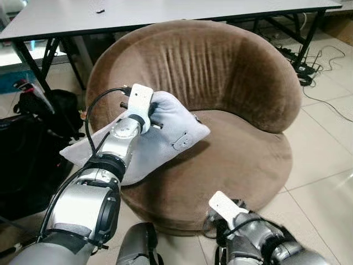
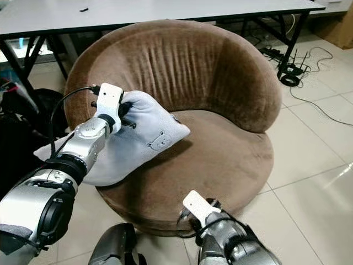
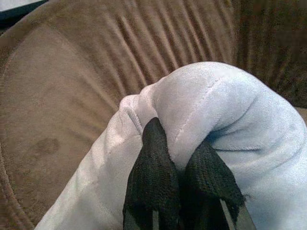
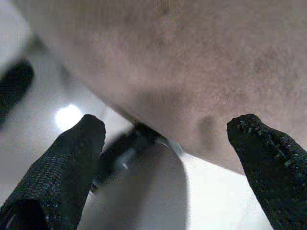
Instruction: Move the pillow to the sofa from floor
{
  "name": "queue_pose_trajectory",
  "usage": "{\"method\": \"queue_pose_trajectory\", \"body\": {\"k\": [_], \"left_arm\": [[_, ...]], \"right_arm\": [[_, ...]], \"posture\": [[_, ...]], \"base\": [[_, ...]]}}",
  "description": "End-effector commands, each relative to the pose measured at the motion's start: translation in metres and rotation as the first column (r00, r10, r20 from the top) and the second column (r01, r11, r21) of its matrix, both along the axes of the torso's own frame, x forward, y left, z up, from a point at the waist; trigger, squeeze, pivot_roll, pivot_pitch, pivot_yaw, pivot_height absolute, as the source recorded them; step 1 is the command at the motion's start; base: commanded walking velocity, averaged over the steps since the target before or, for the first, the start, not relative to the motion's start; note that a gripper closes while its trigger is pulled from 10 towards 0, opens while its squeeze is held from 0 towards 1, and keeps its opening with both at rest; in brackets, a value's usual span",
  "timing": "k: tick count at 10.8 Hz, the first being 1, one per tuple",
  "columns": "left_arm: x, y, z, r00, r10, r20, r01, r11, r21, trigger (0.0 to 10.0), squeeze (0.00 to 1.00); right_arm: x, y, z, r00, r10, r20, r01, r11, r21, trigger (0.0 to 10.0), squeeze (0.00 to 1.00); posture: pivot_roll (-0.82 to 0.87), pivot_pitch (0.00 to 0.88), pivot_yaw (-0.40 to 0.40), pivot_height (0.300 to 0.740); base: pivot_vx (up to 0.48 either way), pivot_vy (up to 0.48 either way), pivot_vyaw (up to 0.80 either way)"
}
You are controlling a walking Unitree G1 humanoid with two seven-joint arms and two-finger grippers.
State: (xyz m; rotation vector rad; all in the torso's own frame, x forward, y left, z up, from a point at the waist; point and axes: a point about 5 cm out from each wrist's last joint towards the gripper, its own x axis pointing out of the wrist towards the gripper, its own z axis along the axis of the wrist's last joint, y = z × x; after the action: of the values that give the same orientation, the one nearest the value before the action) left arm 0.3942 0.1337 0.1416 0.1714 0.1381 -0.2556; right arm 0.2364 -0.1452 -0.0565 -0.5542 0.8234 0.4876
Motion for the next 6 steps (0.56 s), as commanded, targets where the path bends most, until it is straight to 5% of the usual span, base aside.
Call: {"method": "queue_pose_trajectory", "body": {"k": [1, 3, 4, 5, 6], "left_arm": [[-0.002, 0.002, -0.006, 0.999, 0.01, -0.03, -0.01, 1.0, 0.005, 10.0, 0.0], [-0.002, 0.002, -0.006, 0.999, 0.011, -0.033, -0.011, 1.0, 0.003, 10.0, 0.0], [-0.002, 0.001, -0.006, 0.999, 0.011, -0.034, -0.011, 1.0, 0.001, 10.0, 0.0], [-0.001, -0.001, -0.006, 0.999, 0.012, -0.033, -0.012, 1.0, -0.003, 10.0, 0.0], [-0.001, -0.001, -0.005, 0.999, 0.012, -0.032, -0.013, 1.0, -0.004, 10.0, 0.0]], "right_arm": [[0.047, 0.006, 0.037, 0.991, -0.007, 0.134, -0.003, 0.997, 0.072, 10.0, 0.0], [0.113, 0.038, 0.116, 0.942, 0.128, 0.309, -0.183, 0.971, 0.156, 10.0, 0.0], [0.125, 0.045, 0.138, 0.923, 0.168, 0.347, -0.239, 0.955, 0.174, 10.0, 0.0], [0.147, 0.053, 0.183, 0.873, 0.27, 0.407, -0.347, 0.929, 0.127, 10.0, 0.0], [0.152, 0.053, 0.194, 0.865, 0.284, 0.414, -0.362, 0.924, 0.121, 10.0, 0.0]], "posture": [[-0.2, 0.0, 0.063, 0.615], [-0.2, 0.0, 0.057, 0.615], [-0.2, 0.0, 0.057, 0.615], [-0.2, 0.0, 0.046, 0.615], [-0.2, 0.0, 0.046, 0.615]], "base": [[0.0, 0.0, 0.0], [0.0, 0.0, 0.0], [0.0, 0.0, 0.0], [0.0, 0.0, 0.0], [0.0, 0.0, 0.0]]}}
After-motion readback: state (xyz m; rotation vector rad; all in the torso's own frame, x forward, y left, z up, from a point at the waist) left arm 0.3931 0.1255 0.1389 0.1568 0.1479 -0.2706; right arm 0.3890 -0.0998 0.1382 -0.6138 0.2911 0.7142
